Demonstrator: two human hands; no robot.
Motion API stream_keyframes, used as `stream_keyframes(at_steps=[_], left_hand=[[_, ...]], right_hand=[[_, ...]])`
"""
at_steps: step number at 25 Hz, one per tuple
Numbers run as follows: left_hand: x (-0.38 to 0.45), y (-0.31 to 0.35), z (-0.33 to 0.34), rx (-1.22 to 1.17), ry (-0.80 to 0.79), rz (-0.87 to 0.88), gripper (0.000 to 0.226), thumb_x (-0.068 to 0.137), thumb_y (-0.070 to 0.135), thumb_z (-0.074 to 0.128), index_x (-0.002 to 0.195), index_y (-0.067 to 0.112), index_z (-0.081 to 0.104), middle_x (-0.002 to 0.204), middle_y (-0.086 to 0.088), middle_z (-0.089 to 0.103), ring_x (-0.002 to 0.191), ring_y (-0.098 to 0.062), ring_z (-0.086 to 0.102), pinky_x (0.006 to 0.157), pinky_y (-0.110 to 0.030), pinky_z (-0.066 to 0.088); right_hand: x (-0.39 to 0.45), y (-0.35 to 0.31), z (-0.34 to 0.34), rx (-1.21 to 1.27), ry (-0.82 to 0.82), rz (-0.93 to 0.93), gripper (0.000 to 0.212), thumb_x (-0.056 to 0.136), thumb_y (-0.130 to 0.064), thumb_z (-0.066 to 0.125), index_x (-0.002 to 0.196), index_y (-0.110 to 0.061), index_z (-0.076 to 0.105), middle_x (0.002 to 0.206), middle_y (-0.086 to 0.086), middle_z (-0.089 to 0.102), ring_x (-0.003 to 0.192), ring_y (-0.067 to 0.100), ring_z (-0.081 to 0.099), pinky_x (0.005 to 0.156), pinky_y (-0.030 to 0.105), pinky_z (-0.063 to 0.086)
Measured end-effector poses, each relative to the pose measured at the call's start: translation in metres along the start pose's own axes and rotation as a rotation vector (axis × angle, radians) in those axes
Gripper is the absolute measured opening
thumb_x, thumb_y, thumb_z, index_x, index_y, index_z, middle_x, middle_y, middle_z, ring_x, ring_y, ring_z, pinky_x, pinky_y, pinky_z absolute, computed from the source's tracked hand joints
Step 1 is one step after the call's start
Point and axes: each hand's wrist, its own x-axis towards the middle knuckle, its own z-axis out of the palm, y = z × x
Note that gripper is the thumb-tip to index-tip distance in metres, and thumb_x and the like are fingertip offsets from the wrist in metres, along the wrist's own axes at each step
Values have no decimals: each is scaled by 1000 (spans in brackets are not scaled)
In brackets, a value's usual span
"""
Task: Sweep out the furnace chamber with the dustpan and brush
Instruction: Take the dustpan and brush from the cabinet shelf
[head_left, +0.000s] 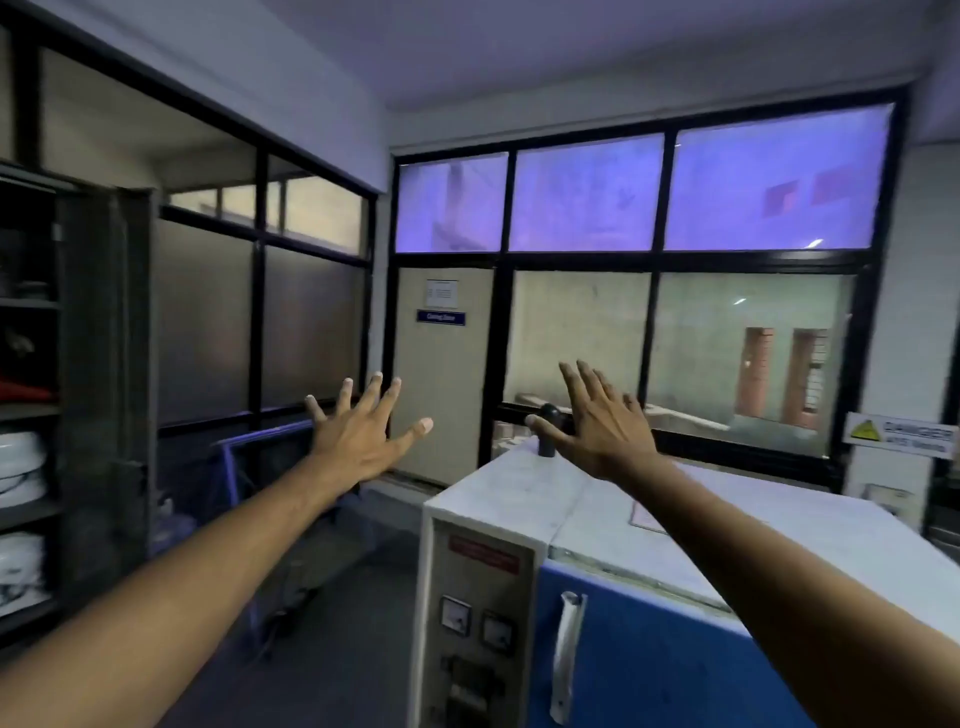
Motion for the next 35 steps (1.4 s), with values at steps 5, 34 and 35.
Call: stream_keyframes(at_steps=[5,34,35], left_hand=[[33,-121,32,159,14,-182,107,74,97,1,162,37,6,172,9,1,157,-34,5,114,-77,7],[234,-669,174,531,-92,-915,107,75,96,8,163,36,3,172,6,4,158,-32,3,117,-73,10],[243,-687,179,515,-89,-922,107,75,96,9,163,36,3,172,6,3,158,-32,2,117,-72,11]], right_hand=[[91,-86,103,90,-13,-157,104,81,-92,16,163,-30,-2,172,2,1,159,23,8,122,59,22],[539,-641,549,628,-179,-917,98,88,-83,32,163,-26,5,171,5,9,158,24,9,122,59,20],[548,-660,561,621,-177,-940,97,89,-82,33,163,-26,5,171,6,10,158,26,11,122,59,22]])
